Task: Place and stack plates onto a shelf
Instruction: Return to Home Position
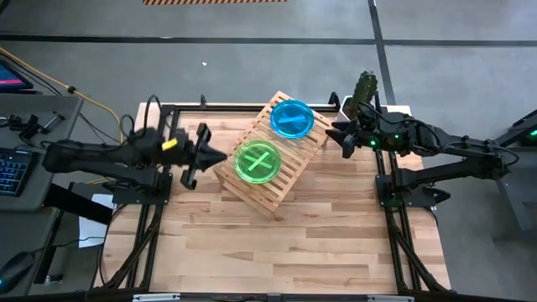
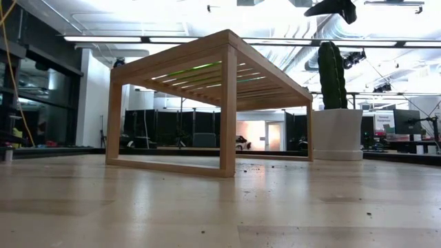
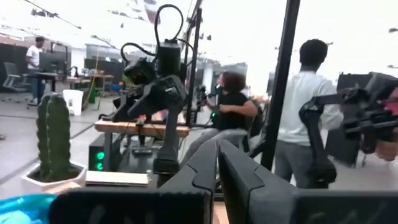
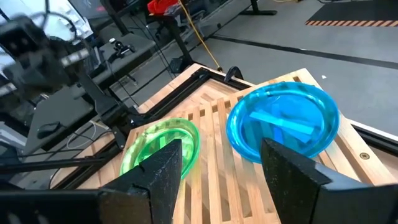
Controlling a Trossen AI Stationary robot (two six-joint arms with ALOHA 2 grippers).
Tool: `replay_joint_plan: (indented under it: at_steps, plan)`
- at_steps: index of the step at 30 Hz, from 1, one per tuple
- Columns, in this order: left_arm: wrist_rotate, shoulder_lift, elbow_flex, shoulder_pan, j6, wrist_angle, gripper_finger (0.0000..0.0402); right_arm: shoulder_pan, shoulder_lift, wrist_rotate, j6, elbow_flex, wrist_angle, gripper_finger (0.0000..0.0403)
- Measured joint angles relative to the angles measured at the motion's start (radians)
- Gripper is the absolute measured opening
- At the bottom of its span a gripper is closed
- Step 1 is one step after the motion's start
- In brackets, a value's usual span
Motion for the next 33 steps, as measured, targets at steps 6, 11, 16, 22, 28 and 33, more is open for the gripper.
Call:
replay_joint_plan:
  at_steps: [6, 11, 16, 22, 28, 33]
  plan:
    - [-0.139, -0.123, -0.24, -0.12, -0.029, 0.124, 0.0001, 0.0, 0.0, -0.011, 0.006, 0.0, -0.006, 0.02]
    - [-0.23, -0.217, -0.41, -0.159, -0.055, 0.167, 0.0, 0.0, 0.0, -0.015, 0.024, 0.0, -0.006, 0.02]
    - [-0.227, -0.336, -0.544, -0.158, -0.056, 0.184, 0.0, 0.0, 0.0, -0.026, 0.043, 0.0, -0.007, 0.02]
    - [-0.197, -0.503, -0.647, -0.145, -0.09, 0.156, 0.0, 0.0, -0.001, -0.032, 0.043, 0.0, -0.008, 0.02]
    - [-0.21, -0.597, -0.646, -0.145, -0.083, 0.094, 0.0, 0.0, -0.003, -0.109, 0.031, 0.0, -0.052, 0.0199]
    - [-0.21, -0.606, -0.645, -0.145, -0.136, 0.074, 0.0, 0.035, -0.011, -0.151, -0.019, 0.0, -0.18, 0.0142]
